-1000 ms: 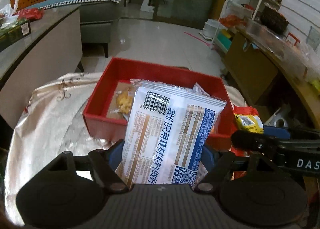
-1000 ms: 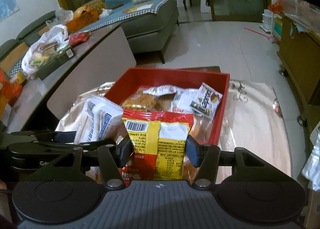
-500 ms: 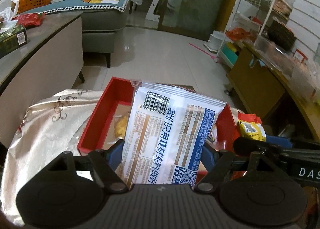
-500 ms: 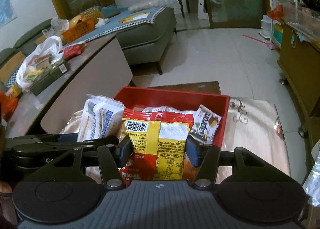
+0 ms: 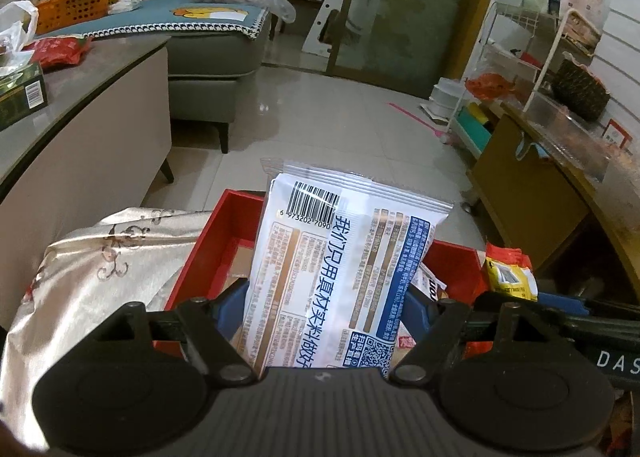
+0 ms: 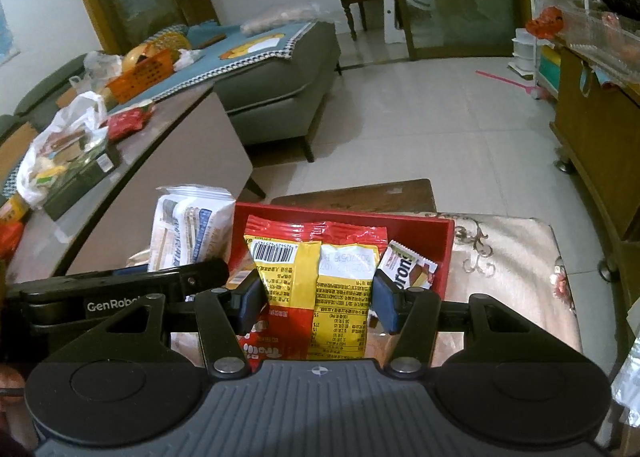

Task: Organize snacks
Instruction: 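Lift the bread pack and chip bag and carry both over the red box, then open both grippers to drop the bread pack and chip bag into the red box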

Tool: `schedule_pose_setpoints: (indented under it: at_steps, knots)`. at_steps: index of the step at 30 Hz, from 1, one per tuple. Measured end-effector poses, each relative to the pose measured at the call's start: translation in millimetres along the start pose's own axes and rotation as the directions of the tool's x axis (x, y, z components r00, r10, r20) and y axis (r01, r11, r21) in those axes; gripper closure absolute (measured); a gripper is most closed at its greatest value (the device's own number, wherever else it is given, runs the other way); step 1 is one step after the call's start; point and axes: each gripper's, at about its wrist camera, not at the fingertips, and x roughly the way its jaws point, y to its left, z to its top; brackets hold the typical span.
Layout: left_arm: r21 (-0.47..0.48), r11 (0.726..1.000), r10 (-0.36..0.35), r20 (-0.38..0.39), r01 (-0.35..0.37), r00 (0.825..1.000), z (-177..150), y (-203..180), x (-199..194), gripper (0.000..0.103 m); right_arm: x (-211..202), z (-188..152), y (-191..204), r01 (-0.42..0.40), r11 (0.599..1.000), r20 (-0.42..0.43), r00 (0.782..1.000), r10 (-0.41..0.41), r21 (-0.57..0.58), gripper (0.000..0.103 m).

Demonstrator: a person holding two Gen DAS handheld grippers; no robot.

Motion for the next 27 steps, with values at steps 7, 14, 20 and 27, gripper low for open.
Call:
schedule_pose_setpoints:
  at_steps: [7, 14, 20, 27]
  knots:
    - [0.004, 1.0, 0.012, -0.002, -0.012, 1.0, 5, -3, 16, 0.032, 18, 3, -7, 0.016, 1.0, -0.023, 1.0, -0.016, 0.015, 0.04]
    - [0.009, 1.0, 0.03, -0.023, -0.03, 0.999, 4, -4, 31, 0.032, 35, 1, -14, 0.042, 0.999, -0.062, 0.997, -0.041, 0.018, 0.039]
    - [0.018, 0.999, 0.039, -0.037, -0.039, 0.999, 3, -4, 39, 0.032, 41, 1, -18, 0.047, 0.999, -0.075, 0.996, -0.045, 0.022, 0.039]
    - [0.05, 0.997, 0.062, -0.063, -0.059, 0.996, 2, -8, 46, 0.032, 51, -2, -18, 0.063, 0.998, -0.108, 0.992, -0.061, 0.016, 0.035]
